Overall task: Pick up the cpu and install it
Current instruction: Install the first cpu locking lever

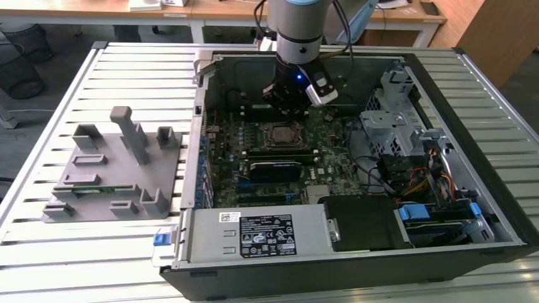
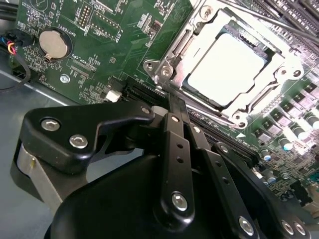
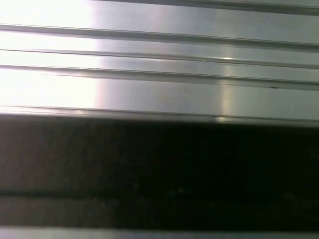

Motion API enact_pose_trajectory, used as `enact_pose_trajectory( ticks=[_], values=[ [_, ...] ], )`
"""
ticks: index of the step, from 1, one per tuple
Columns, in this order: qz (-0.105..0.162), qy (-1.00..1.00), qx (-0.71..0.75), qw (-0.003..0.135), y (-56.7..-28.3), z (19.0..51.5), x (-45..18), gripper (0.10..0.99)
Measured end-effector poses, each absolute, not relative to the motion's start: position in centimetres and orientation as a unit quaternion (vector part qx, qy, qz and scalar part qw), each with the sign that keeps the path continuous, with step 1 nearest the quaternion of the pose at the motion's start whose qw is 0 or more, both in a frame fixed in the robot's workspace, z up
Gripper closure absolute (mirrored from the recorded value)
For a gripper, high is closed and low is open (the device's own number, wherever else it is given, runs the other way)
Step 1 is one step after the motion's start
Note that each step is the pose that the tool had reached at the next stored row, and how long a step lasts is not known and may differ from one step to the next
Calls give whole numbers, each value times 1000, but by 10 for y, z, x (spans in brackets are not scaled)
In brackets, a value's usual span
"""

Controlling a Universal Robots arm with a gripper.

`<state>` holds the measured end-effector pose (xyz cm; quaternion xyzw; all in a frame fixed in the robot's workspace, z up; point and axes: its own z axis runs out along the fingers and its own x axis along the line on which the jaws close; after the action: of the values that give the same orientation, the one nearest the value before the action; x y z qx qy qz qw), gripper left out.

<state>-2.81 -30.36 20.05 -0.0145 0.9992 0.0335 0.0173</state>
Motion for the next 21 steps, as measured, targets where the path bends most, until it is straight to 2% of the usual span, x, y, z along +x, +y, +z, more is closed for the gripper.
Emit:
enact_pose_trajectory(
  ticks=[11,21],
  values=[
    [18,1000,-15,17,-304,196,-28,980],
    [30,999,-14,18,-303,197,-28,980]
  ],
)
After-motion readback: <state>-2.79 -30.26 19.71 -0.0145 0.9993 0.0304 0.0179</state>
